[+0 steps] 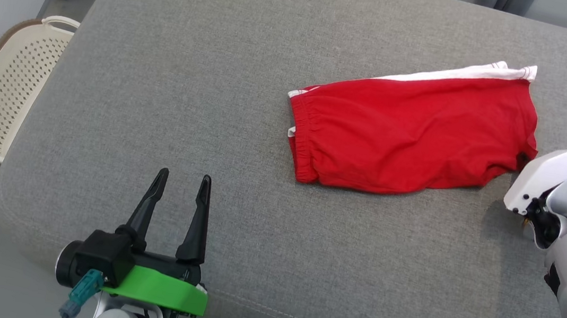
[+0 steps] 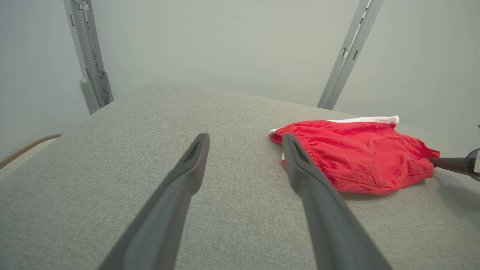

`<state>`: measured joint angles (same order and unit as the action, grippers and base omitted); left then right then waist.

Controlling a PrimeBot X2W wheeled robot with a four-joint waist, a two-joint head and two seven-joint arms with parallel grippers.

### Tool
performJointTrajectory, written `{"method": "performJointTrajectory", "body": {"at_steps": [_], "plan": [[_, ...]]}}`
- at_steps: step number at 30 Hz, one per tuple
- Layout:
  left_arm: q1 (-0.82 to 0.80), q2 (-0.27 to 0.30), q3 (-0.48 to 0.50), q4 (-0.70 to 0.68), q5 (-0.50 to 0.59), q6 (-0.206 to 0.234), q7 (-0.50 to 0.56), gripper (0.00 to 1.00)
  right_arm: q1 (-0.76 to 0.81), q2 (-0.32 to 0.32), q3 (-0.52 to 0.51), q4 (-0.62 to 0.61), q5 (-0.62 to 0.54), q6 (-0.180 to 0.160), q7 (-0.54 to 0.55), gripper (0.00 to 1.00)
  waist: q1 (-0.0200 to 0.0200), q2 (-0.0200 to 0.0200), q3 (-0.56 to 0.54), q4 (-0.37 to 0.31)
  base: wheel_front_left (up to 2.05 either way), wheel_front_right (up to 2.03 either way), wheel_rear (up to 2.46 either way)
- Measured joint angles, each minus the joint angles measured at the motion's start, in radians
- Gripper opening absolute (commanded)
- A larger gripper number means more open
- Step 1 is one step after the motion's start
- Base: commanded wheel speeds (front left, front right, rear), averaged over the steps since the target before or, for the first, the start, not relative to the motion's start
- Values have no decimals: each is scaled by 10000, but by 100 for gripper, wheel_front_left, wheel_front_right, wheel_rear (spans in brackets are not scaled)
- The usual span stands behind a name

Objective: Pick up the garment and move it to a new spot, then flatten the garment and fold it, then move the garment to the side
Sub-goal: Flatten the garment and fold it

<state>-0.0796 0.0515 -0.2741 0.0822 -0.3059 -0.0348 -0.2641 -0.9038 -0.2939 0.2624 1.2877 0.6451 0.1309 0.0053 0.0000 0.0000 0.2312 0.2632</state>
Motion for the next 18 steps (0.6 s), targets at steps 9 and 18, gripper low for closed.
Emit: {"method": "performJointTrajectory", "body": {"at_steps": [9,18], "plan": [[324,-2,71,261,19,-4,0,100,996,311,-307,-77,399,0,-591,0,0,0,-666,-218,0,0,0],[624,-4,232,876,84,-6,0,100,1842,504,-50,-387,353,0,-777,0,0,0,-1236,-658,0,0,0]]}}
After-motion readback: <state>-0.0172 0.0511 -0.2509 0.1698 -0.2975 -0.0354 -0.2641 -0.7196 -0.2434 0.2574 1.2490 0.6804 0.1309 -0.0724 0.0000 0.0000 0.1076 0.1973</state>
